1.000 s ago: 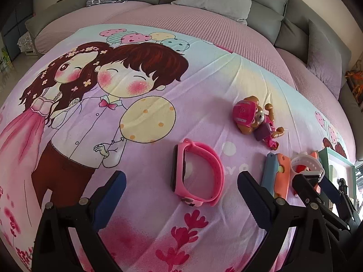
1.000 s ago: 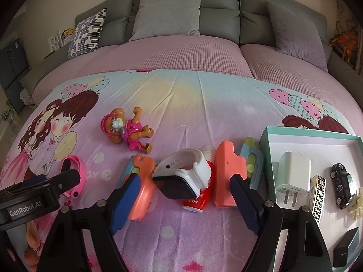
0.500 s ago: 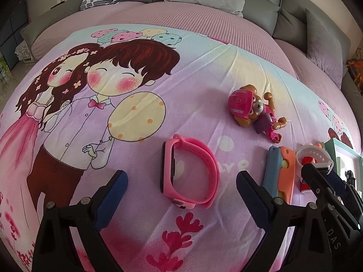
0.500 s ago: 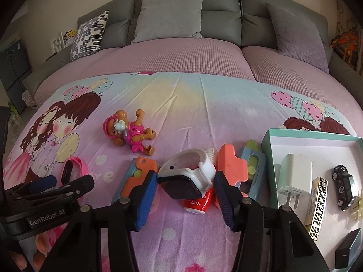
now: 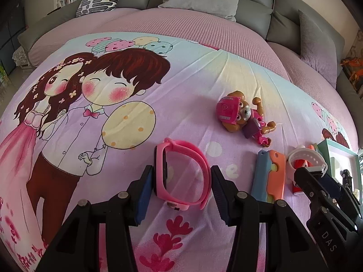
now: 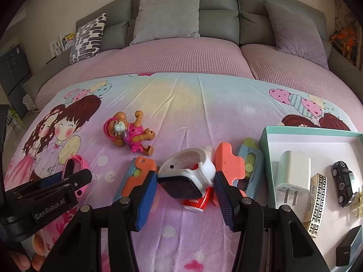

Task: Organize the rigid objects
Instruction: 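Grasp the pink band with left tool while right tool grasps the white smartwatch, then carry the pink band with left tool while right tool carries the smartwatch into the box, then withdraw both open tools from the box back toward the remaining toys on the bed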

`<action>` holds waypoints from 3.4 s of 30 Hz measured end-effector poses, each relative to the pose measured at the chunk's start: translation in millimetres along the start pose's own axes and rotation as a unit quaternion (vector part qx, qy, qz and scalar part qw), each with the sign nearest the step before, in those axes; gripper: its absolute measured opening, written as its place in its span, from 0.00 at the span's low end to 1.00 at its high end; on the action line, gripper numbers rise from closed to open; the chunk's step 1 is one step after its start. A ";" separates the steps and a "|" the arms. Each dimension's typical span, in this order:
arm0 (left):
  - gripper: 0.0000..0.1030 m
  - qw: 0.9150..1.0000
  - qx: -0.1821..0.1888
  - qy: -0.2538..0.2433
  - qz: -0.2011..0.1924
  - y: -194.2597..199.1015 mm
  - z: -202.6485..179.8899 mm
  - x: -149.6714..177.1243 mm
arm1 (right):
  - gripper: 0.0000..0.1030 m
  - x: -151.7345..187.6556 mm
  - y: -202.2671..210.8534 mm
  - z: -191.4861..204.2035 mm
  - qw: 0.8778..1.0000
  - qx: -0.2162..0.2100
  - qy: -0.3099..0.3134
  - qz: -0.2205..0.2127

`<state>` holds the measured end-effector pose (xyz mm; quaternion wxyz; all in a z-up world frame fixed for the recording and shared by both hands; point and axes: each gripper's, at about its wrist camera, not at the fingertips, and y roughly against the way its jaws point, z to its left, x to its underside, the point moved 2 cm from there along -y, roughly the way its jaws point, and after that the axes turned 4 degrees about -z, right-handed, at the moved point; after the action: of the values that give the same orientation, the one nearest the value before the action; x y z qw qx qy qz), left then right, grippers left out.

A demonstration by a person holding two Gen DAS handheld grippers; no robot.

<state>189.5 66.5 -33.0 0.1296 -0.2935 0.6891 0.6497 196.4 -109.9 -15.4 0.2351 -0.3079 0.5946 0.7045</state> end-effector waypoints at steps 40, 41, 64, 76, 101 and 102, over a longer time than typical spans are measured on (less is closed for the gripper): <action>0.50 0.981 0.109 -0.157 -0.043 56.4 -172.8 10.8 | 0.53 17.8 102.7 -206.7 0.963 0.170 -0.200 -0.066; 0.50 0.979 0.112 -0.167 -0.040 55.0 -181.3 12.8 | 0.53 19.0 104.9 -213.2 0.960 0.175 -0.206 -0.069; 0.50 0.954 0.161 -0.250 -0.028 33.9 -263.4 55.6 | 0.53 27.8 95.9 -250.8 0.947 0.189 -0.243 -0.089; 0.50 0.956 0.161 -0.246 -0.022 23.7 -262.4 60.7 | 0.53 23.5 95.0 -243.3 0.951 0.188 -0.226 -0.091; 0.59 0.960 0.174 -0.215 -0.048 42.1 -243.6 41.1 | 0.63 17.6 92.5 -234.6 0.954 0.189 -0.215 -0.087; 0.60 0.961 0.172 -0.211 -0.052 43.1 -241.1 39.0 | 0.64 17.3 91.8 -234.2 0.954 0.190 -0.213 -0.085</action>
<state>182.7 -177.7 9.9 0.3543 -0.1586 0.7310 0.5612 156.3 -357.3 11.7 0.4700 -0.1497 0.6250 0.6051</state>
